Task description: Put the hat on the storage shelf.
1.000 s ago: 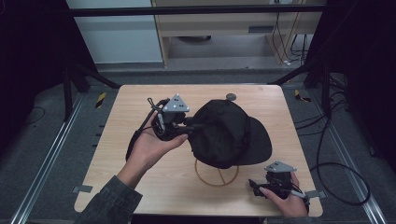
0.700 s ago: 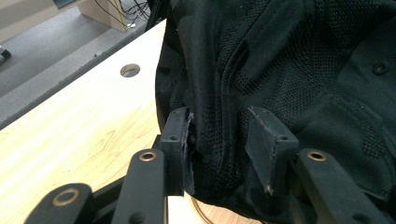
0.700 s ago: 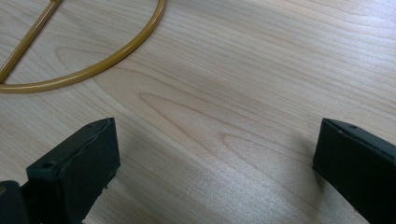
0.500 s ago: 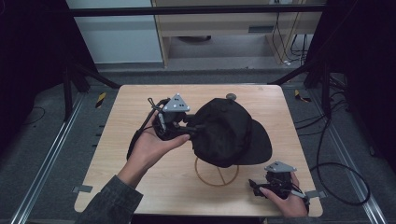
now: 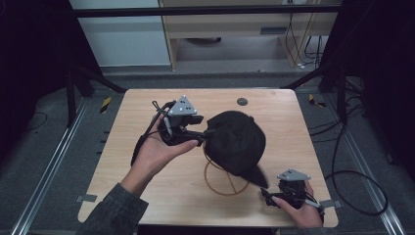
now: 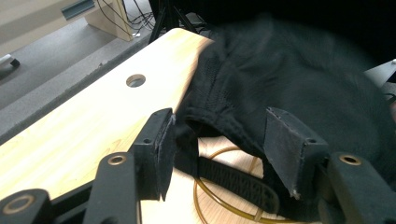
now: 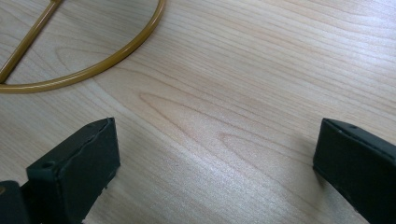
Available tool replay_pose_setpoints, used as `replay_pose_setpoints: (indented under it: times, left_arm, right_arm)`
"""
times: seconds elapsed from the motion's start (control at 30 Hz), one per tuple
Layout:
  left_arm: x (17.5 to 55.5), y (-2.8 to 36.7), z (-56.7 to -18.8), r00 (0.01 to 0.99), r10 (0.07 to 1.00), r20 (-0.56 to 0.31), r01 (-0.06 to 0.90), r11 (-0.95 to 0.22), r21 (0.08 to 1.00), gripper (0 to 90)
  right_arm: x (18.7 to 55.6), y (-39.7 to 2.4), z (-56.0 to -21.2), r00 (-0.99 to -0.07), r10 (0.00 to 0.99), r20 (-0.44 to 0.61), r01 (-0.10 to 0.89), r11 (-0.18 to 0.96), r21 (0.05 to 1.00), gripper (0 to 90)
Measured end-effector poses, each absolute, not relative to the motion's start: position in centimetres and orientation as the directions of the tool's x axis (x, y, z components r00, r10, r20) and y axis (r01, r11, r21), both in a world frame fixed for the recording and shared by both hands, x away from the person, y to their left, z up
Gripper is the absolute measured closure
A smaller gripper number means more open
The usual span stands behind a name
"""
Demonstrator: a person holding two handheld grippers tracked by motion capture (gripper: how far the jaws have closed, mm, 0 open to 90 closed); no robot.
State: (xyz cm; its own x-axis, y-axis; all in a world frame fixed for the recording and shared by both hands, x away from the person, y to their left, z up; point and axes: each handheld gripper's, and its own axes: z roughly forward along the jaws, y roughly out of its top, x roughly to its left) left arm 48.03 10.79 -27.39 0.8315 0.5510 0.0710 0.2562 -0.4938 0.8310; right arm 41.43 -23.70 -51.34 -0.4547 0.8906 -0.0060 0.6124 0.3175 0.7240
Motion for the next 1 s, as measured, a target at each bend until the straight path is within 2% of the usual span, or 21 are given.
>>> replay_pose_setpoints:
  times: [0.67,1.0]
  left_arm:
    - [47.2,11.7,-26.6,0.834,0.539,0.114,0.225,-0.523,0.822,41.8]
    - [46.9,13.2,-26.7,0.813,0.569,0.120,0.233,-0.508,0.829,34.6]
  right_arm:
    - [41.4,-23.7,-51.3,-0.455,0.891,-0.005,0.613,0.317,0.724,0.7]
    - [41.4,-23.7,-51.3,-0.455,0.890,-0.005,0.613,0.317,0.724,0.6]
